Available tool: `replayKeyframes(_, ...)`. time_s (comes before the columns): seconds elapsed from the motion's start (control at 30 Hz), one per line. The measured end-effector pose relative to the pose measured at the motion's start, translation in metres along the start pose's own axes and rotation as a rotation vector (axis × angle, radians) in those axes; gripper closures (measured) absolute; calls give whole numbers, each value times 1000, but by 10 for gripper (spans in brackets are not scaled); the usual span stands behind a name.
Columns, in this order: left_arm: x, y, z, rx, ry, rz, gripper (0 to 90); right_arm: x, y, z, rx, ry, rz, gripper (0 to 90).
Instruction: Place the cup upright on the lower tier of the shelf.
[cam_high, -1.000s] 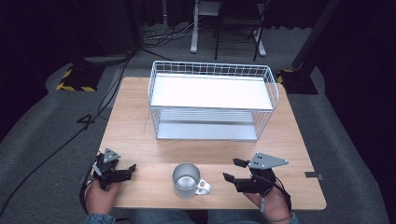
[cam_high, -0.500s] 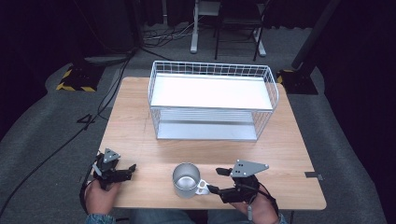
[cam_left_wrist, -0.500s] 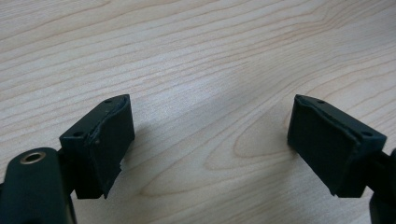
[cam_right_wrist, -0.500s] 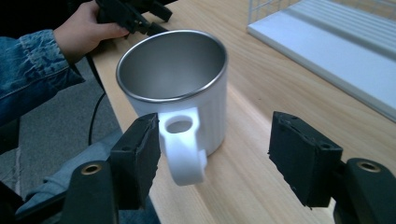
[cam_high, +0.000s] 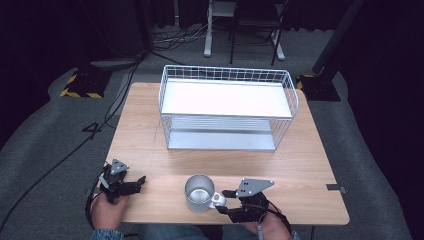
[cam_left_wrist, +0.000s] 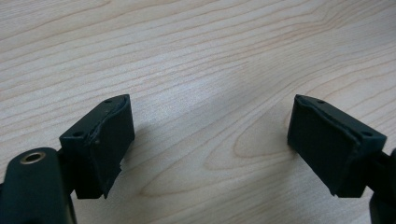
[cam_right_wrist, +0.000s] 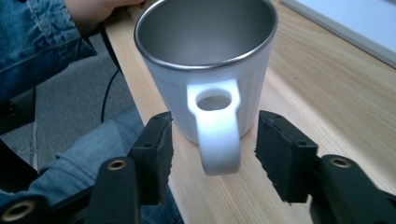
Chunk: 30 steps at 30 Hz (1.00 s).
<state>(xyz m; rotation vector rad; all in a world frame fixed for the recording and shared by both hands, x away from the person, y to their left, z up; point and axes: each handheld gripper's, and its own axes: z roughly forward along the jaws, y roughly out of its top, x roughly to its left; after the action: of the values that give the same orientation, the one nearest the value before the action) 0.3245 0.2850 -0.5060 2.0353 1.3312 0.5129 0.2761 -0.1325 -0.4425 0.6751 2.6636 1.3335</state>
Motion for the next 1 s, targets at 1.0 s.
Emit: replayKeyframes(1.0,0,0,0,0,0,0,151,7,3,10,42,-57,-124,709)
